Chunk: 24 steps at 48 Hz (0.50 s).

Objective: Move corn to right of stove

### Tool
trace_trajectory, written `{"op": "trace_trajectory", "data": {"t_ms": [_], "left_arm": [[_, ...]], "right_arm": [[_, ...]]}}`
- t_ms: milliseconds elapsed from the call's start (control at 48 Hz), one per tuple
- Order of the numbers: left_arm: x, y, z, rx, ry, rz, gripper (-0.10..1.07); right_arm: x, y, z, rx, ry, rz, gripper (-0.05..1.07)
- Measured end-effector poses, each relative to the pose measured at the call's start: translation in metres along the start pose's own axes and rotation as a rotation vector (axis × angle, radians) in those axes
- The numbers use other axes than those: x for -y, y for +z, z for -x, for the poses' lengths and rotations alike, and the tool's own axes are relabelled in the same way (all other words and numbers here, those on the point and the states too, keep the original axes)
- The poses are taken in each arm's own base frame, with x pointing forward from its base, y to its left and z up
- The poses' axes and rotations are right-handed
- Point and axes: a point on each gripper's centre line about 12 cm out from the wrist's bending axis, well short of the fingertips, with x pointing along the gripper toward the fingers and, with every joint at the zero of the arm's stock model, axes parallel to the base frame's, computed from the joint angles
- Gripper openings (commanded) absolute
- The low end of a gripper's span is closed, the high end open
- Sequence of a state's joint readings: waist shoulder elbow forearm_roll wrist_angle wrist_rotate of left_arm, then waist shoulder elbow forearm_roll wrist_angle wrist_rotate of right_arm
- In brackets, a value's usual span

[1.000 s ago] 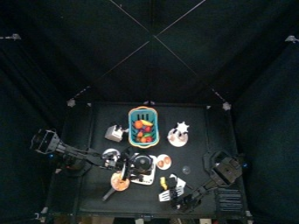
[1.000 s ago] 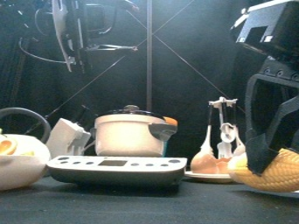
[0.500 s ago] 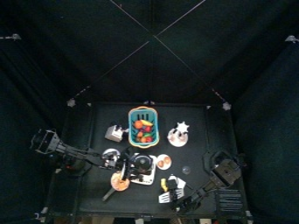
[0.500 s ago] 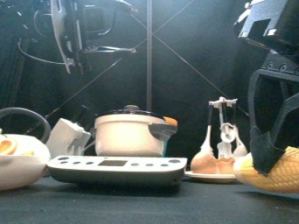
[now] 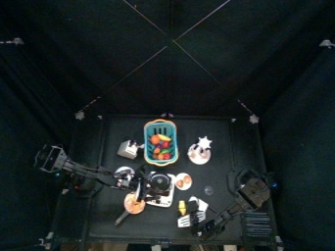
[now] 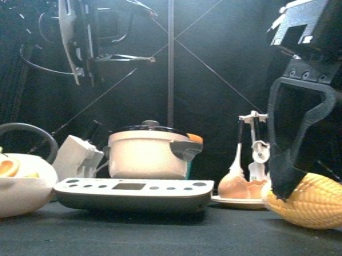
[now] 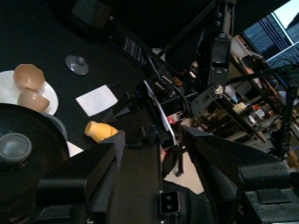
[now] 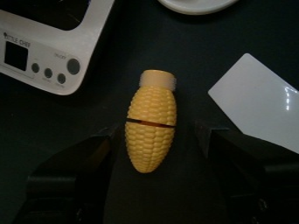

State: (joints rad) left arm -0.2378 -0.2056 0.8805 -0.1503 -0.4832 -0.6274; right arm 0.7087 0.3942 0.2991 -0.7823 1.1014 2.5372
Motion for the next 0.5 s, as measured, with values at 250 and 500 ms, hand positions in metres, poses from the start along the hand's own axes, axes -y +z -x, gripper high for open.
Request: {"op": "trace_trajectory", "data": {"t_ms": [250, 500], "left_arm": [[-0.002, -0.002, 0.0, -0.004, 0.004, 0.0, 0.9], [-0.002, -0.002, 0.001, -0.007, 0.005, -0.002, 0.9]], "right_arm": [[-0.003, 0.006, 0.007, 0.014, 0.023, 0.005, 0.98], [0.001, 0.025, 0.034, 0.061, 0.055, 0.053, 0.98]]}}
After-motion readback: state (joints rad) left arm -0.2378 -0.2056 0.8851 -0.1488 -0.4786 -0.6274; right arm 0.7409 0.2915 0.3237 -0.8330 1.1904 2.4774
